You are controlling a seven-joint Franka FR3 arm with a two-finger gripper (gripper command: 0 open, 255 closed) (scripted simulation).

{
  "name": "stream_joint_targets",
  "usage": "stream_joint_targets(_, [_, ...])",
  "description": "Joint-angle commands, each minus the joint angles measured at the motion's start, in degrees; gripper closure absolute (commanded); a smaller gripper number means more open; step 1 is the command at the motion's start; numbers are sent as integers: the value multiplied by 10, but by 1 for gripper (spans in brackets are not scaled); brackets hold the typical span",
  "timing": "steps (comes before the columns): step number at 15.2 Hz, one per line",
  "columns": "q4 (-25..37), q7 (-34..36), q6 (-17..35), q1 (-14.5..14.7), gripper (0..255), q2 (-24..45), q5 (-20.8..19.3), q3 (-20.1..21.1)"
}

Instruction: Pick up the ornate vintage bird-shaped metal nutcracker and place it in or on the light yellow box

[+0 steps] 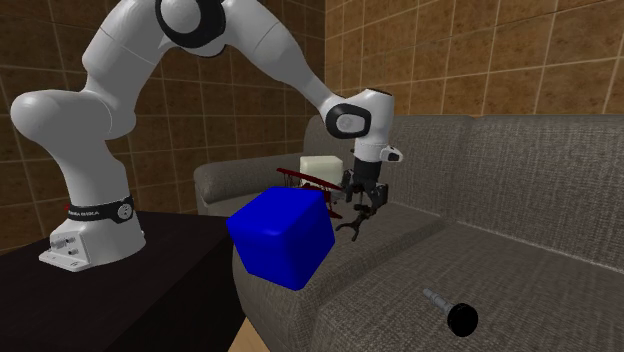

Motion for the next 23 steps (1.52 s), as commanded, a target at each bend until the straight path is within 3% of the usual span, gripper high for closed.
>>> stream_joint_targets(1, [-5,0,-2,-1,0,8,-1,-1])
stream_joint_targets(3, [-5,0,-2,-1,0,8,-1,-1])
stream_joint_targets(4, [-4,-2,-4,-2,255,6,-1,-1])
stream_joint_targets(13, [-5,0,-2,-1,255,8,-1,-1])
stream_joint_targets(23, [-2,8,-52,-2,255,-41,-2,-1])
